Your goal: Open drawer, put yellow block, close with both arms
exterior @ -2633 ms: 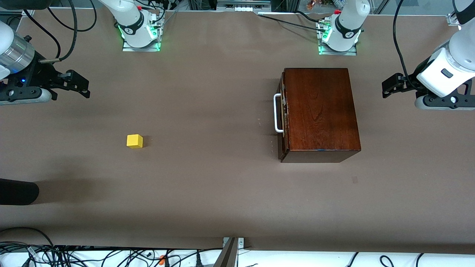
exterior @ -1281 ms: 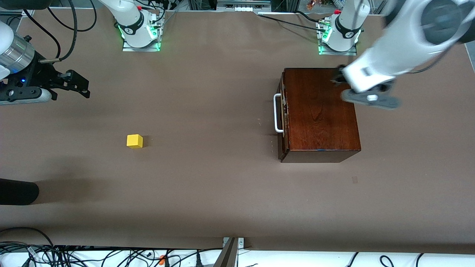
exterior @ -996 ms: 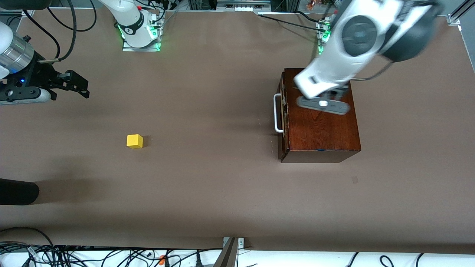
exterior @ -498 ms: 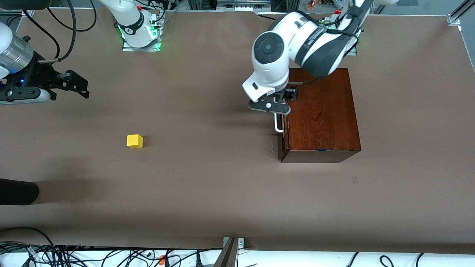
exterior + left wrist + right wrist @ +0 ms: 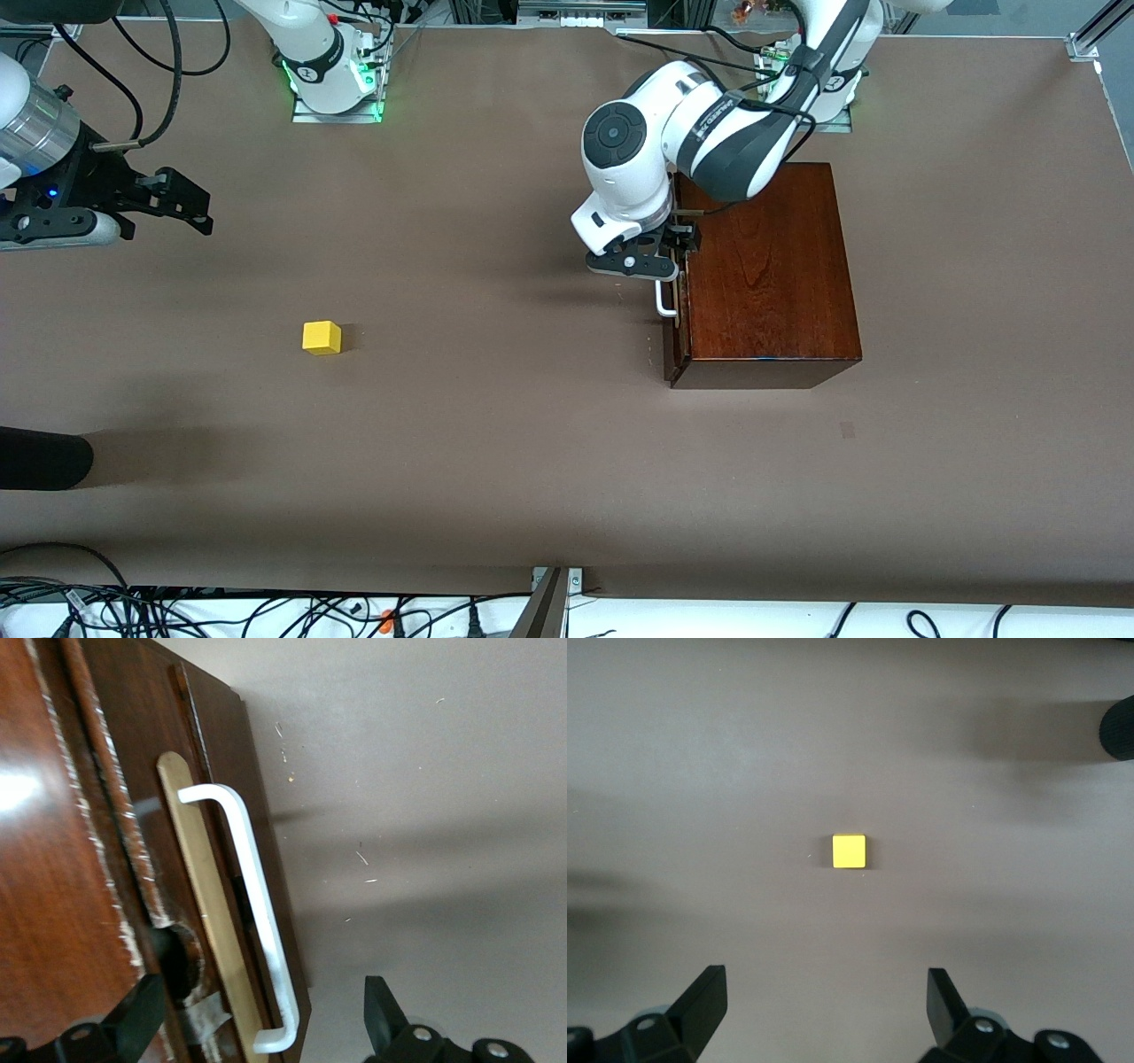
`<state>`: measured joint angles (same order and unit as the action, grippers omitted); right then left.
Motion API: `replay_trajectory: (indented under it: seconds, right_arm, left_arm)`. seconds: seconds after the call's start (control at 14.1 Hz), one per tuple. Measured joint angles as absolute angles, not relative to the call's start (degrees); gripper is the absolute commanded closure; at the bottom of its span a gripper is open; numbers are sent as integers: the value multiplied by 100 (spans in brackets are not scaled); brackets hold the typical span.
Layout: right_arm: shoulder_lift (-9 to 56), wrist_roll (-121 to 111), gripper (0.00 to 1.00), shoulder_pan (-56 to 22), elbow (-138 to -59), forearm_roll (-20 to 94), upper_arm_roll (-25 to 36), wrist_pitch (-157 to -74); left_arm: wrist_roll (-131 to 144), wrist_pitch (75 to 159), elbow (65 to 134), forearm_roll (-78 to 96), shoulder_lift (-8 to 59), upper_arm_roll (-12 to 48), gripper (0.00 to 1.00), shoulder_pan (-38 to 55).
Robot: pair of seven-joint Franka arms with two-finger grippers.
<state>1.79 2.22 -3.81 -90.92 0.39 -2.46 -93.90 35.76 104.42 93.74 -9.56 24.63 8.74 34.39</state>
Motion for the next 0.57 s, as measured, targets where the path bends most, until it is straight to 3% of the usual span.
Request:
replay_trajectory:
  seconds: [0.57]
  right_arm:
    - [188, 221, 0, -371, -9091, 39, -61, -9390]
  left_arm:
    - [4189, 10675, 9492, -1371, 2717, 872, 0, 3649]
